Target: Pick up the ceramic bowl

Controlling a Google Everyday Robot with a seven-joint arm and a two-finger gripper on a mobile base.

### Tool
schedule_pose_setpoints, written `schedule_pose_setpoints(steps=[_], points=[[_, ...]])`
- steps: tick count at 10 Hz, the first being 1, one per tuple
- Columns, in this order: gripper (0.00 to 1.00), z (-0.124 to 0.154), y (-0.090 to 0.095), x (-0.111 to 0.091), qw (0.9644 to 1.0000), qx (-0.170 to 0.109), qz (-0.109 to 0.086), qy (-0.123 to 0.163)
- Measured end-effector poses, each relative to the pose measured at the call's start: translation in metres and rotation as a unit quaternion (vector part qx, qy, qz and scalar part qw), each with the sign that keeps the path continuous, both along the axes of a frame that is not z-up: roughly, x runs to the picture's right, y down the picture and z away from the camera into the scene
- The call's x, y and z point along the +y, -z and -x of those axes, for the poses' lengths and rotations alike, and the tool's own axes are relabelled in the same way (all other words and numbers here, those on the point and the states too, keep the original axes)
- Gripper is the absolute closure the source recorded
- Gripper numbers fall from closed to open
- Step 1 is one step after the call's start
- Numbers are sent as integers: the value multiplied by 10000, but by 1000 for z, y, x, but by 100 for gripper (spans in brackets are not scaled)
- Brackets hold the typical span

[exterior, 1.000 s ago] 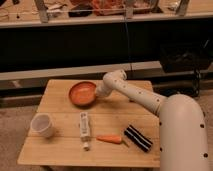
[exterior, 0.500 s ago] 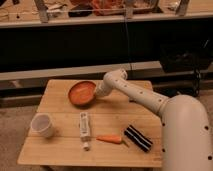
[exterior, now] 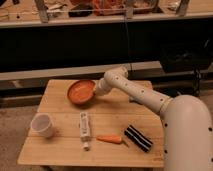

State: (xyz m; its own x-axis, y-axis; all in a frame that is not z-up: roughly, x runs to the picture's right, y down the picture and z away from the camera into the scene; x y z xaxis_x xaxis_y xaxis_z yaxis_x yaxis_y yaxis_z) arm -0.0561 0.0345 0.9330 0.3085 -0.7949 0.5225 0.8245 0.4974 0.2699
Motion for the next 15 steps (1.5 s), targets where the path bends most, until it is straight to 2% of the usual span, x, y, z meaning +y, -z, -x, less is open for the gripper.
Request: schedule_pose_setpoints(steps=[7,12,15], points=[[100,3,11,-11,9998,-145,-102,-68],[100,8,33,-26,9989,-372,-254,-95],[100,9,46,-30,9981,-535,-301,14]])
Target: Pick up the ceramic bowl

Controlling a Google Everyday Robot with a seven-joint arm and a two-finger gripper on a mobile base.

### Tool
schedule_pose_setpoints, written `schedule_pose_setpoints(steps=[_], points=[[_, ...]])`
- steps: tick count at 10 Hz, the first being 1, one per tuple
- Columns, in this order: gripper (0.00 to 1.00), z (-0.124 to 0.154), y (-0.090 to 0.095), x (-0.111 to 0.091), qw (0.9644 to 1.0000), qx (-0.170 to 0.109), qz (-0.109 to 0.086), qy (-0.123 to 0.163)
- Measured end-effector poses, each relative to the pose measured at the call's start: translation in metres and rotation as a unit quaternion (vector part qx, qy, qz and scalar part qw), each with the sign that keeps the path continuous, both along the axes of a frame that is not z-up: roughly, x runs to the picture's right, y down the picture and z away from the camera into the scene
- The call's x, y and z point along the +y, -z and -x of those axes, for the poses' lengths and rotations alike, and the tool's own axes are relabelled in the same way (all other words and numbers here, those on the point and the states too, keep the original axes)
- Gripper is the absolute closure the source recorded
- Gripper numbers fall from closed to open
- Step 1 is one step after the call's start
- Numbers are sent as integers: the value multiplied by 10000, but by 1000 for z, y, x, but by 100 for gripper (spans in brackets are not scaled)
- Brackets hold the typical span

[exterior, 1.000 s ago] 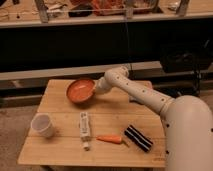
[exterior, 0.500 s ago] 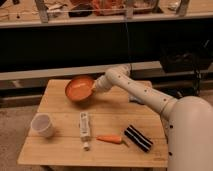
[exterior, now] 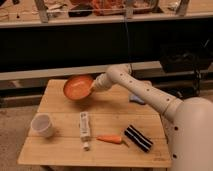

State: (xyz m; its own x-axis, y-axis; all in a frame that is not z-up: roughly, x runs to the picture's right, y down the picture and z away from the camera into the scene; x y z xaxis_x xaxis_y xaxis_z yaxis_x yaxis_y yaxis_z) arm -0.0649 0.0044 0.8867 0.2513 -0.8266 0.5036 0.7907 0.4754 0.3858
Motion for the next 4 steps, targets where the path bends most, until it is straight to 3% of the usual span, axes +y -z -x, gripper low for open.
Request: schedule_pose_setpoints(steps=[4], points=[[100,1,12,1,9998,-161,-35,144]])
